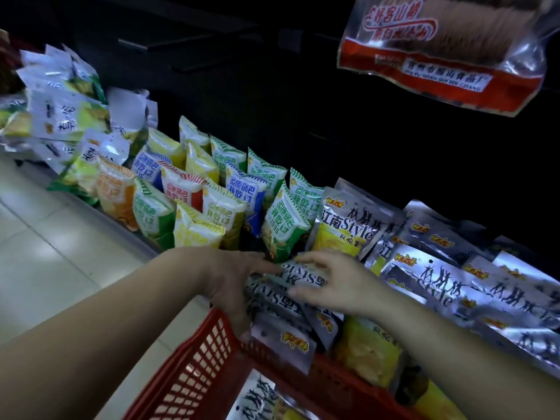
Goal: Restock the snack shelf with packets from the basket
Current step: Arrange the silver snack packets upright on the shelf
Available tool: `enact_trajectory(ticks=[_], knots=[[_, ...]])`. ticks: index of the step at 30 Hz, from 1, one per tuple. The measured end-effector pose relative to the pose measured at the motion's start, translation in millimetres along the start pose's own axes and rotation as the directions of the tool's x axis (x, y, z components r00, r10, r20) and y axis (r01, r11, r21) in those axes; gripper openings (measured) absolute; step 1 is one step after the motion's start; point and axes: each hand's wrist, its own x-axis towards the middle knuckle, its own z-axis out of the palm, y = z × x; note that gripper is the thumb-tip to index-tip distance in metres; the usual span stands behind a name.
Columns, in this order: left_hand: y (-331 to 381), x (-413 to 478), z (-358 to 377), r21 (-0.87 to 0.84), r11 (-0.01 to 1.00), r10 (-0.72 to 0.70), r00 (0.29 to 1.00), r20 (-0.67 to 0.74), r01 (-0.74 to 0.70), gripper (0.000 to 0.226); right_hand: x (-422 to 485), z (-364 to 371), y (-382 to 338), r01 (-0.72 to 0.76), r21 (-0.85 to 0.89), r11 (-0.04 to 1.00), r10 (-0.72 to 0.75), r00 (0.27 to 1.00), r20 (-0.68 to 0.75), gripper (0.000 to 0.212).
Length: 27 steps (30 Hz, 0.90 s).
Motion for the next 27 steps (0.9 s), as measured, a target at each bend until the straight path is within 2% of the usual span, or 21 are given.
enact_trajectory(ticks=[1, 2, 5, 7, 9, 12, 14, 15, 17, 18, 19, 20, 22, 23, 24, 26, 27], knots=[[-4, 2, 4, 0.008, 1.000, 0.027, 0.998, -0.056, -0.026, 0.111, -5, 4, -3, -0.047, -0.066, 0.997, 0.050, 0.997, 0.056, 0.082], [-8, 4, 8, 0.004, 0.998, 0.064, 0.988, -0.142, -0.064, 0.098, -8, 7, -4, -0.087, -0.160, 0.983, 0.098, 0.993, 0.060, 0.079], [-13, 10, 17, -0.047, 0.986, 0.134, 0.924, -0.357, -0.161, 0.052, -9, 14, 5, -0.112, -0.390, 0.914, 0.075, 0.991, -0.109, 0.025], [-13, 17, 17, -0.080, 0.977, 0.141, 0.885, -0.443, -0.195, 0.037, -7, 11, 13, -0.124, -0.406, 0.905, 0.016, 0.966, -0.260, 0.022], [-8, 28, 15, -0.144, 0.962, 0.121, 0.835, -0.537, -0.232, 0.032, 3, -3, 22, -0.153, -0.329, 0.932, 0.023, 0.930, -0.367, 0.022], [6, 57, 13, -0.317, 0.919, -0.053, 0.722, -0.690, -0.235, 0.038, 20, -23, 34, -0.131, -0.133, 0.982, 0.040, 0.844, -0.535, 0.031], [18, 77, 15, -0.445, 0.858, -0.178, 0.663, -0.728, -0.258, 0.053, 23, -32, 42, -0.034, 0.024, 0.999, 0.041, 0.744, -0.667, 0.042], [24, 84, 18, -0.464, 0.851, -0.210, 0.651, -0.730, -0.245, 0.065, 19, -33, 44, 0.014, 0.043, 0.999, 0.021, 0.694, -0.719, 0.041], [30, 95, 23, -0.420, 0.898, -0.247, 0.641, -0.727, -0.130, 0.090, 8, -26, 44, 0.059, -0.070, 0.996, -0.092, 0.612, -0.786, 0.028], [31, 95, 25, -0.399, 0.914, -0.271, 0.624, -0.733, -0.071, 0.097, 2, -20, 44, 0.075, -0.160, 0.984, -0.173, 0.593, -0.787, 0.021], [29, 94, 25, -0.407, 0.913, -0.309, 0.597, -0.741, -0.034, 0.096, -3, -13, 45, 0.086, -0.237, 0.968, -0.239, 0.609, -0.756, 0.017], [28, 91, 25, -0.439, 0.898, -0.355, 0.560, -0.748, -0.016, 0.086, -7, -6, 46, 0.088, -0.278, 0.957, -0.264, 0.664, -0.699, 0.017], [22, 85, 26, -0.513, 0.858, -0.433, 0.506, -0.746, -0.022, 0.054, -8, 2, 49, 0.064, -0.213, 0.975, -0.174, 0.815, -0.553, 0.025], [19, 82, 28, -0.544, 0.838, -0.438, 0.527, -0.728, -0.055, 0.044, -8, 3, 52, 0.051, -0.131, 0.990, -0.110, 0.865, -0.490, 0.033], [16, 80, 32, -0.568, 0.814, -0.403, 0.585, -0.704, -0.123, 0.038, -11, 2, 54, 0.053, -0.038, 0.998, -0.065, 0.893, -0.445, 0.041], [17, 79, 39, -0.596, 0.750, -0.246, 0.716, -0.653, -0.286, 0.025, -23, -2, 61, 0.077, 0.077, 0.994, -0.035, 0.895, -0.444, 0.045], [23, 78, 41, -0.578, 0.745, -0.166, 0.746, -0.645, -0.333, 0.017, -32, -6, 66, 0.075, 0.087, 0.993, -0.025, 0.881, -0.472, 0.040]])
